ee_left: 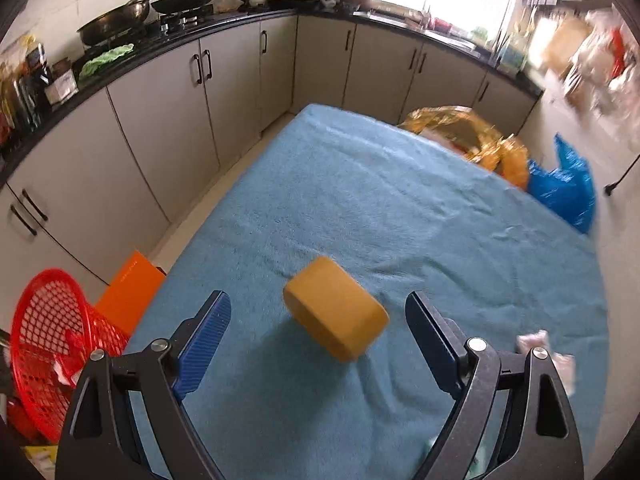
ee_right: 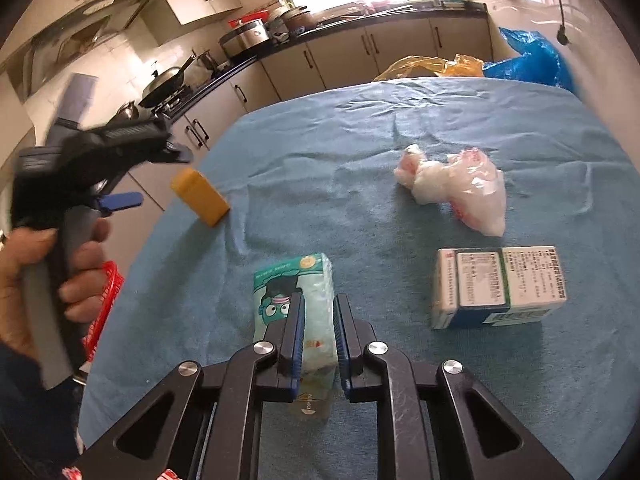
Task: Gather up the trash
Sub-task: 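Grasp the yellow square container by its rim with the left tool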
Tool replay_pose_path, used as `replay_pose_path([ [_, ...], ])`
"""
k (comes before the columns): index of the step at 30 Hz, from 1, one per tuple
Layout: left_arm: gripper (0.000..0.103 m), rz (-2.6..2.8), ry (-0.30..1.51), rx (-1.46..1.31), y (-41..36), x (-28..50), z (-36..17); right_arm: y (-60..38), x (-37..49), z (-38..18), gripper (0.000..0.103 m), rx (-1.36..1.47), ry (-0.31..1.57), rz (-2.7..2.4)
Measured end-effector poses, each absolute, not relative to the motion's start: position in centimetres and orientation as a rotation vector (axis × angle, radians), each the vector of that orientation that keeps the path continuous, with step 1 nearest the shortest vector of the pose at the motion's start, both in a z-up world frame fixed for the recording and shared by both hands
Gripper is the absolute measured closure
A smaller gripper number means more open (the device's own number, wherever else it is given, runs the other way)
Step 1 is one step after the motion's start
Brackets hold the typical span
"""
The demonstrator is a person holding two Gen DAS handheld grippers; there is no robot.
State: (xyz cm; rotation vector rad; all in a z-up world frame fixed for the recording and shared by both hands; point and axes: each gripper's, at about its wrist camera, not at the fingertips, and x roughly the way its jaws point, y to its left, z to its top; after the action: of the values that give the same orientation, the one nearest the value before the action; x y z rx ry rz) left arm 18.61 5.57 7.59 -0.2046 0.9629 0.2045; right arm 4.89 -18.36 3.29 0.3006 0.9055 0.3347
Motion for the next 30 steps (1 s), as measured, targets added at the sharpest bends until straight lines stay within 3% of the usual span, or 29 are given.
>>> replay_pose_path([
  [5,0.016,0.238,0.992,-0.153,5.2,20.5,6.0,-19.1,5.0,3.3,0.087,0.321,0.902,0.319],
  [8,0.023,0.221,0.994,-0.158,5.9,20.1,5.7,-19.0,5.1,3.1,0.087,0.322,0.914,0.326],
  [14,0.023,0.183,0.984,-0.16,7.5,17.6,5.6,-18.6,5.1,3.2,0.077,0.302,0.903,0.329],
  [19,0.023,0.165,0.982,-0.217,9.8,16.1,4.5,-18.2,5.2,2.9,0.076,0.299,0.903,0.325],
  [25,0.04,0.114,0.961,-0.272,10.9,16.5,3.7,-18.1,5.5,2.7,0.076,0.293,0.903,0.322],
  [30,0.043,0.113,0.952,-0.26,10.1,17.1,3.8,-18.1,5.6,2.5,0.076,0.295,0.901,0.32],
])
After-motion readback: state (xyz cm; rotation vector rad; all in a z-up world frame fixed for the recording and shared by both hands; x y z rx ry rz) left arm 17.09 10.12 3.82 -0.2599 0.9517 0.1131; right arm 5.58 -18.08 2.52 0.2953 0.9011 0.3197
